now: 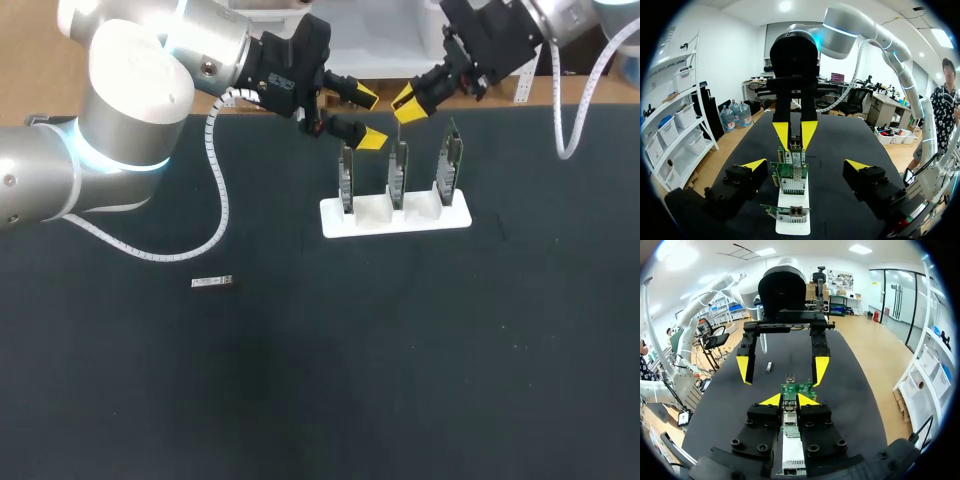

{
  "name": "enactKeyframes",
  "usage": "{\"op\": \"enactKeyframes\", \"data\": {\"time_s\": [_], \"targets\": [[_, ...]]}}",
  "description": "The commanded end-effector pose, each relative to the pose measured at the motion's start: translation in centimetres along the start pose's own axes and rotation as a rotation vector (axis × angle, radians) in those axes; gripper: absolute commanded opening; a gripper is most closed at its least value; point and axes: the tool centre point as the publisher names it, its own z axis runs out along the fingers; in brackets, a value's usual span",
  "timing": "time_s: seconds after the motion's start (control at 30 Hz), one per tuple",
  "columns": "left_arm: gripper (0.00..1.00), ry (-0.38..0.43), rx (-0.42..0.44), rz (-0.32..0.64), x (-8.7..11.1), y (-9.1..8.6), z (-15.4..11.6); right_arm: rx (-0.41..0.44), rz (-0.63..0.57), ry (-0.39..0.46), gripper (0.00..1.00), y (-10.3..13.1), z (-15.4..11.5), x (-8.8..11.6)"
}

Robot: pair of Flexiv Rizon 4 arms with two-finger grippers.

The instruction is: Pick up the optical module with the left hand, and insert it into the network port with the right hand.

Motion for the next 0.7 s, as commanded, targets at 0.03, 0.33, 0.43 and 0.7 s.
{"op": "enactKeyframes", "data": {"time_s": [0.03, 0.33, 0.43, 0.7], "targets": [[1.00, 0.005, 0.003, -0.001, -0.1, 0.2, 0.1, -0.001, 0.000, -0.002, 0.00, 0.1, 0.2, 0.2], [1.00, 0.005, 0.003, -0.001, -0.1, 0.2, 0.1, -0.004, 0.000, 0.007, 0.00, 0.4, 0.4, 0.6], [1.00, 0.005, 0.003, -0.001, -0.1, 0.2, 0.1, -0.006, -0.011, 0.018, 0.00, 0.5, 0.5, 0.8], [1.00, 0.005, 0.003, -0.001, -0.1, 0.2, 0.1, -0.004, -0.012, 0.026, 0.00, 0.5, 0.5, 1.2]]}}
